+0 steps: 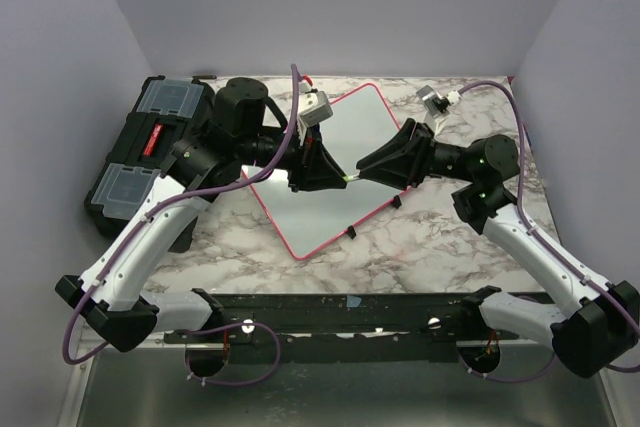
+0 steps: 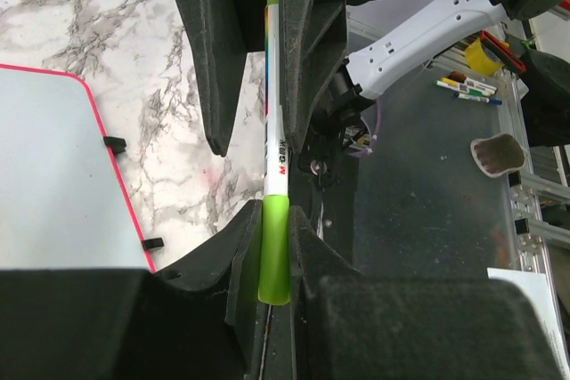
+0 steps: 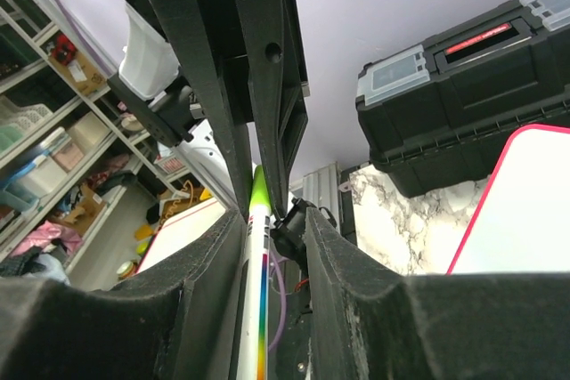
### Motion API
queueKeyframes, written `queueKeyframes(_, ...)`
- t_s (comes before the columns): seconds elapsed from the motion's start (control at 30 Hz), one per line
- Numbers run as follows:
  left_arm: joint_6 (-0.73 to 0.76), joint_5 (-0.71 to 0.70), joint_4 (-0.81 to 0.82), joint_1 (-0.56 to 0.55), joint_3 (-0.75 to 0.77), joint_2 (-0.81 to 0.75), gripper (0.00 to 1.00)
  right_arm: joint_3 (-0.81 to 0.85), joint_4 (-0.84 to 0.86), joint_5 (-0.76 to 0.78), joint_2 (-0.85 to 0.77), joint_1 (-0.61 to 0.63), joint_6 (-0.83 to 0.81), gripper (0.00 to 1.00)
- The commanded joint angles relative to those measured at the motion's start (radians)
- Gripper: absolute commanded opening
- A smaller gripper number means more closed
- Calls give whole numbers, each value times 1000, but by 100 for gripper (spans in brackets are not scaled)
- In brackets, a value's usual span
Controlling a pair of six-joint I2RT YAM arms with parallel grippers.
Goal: Write a sentence on the whiteboard
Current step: Pass from the left arm to the right
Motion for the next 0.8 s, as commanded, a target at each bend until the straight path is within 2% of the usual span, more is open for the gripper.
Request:
queueKeyframes(0.0,26,12,-25,1,18,-23,0,41,-14,-60,7,7,-9,39)
queueKeyframes(0.33,38,18,-45,2,44,-2,0,92,-197,-67,19,64,-148,39)
queueKeyframes(0.53,48,14,-55,0,44,1,0,92,-212,-50,16,67,-164,38)
queueKeyframes(0.77,53,12,-54,1,42,1,0,92,-207,-51,22,70,-160,33)
